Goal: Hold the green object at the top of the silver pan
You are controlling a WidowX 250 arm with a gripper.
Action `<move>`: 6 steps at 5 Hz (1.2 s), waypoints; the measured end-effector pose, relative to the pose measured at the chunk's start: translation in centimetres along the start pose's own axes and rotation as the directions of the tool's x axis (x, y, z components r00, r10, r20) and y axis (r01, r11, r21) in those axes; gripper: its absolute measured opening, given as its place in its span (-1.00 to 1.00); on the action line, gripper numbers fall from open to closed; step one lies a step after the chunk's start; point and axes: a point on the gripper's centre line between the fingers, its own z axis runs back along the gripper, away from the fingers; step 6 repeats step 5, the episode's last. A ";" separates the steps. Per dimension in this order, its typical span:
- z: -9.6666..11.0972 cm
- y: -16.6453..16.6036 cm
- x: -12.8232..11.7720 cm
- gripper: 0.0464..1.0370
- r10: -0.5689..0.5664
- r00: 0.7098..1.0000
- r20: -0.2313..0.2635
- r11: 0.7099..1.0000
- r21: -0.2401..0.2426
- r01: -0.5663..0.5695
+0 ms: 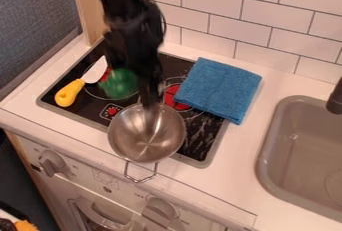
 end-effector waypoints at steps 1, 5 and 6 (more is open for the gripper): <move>0.7 2.4 0.7 0.93 0.194 0.981 -0.004 0.979 0.066 -0.193; -1.4 0.4 0.7 0.93 0.184 0.981 -0.067 0.983 -0.001 -0.185; -1.4 0.4 0.7 0.93 0.184 0.981 -0.067 0.983 -0.001 -0.185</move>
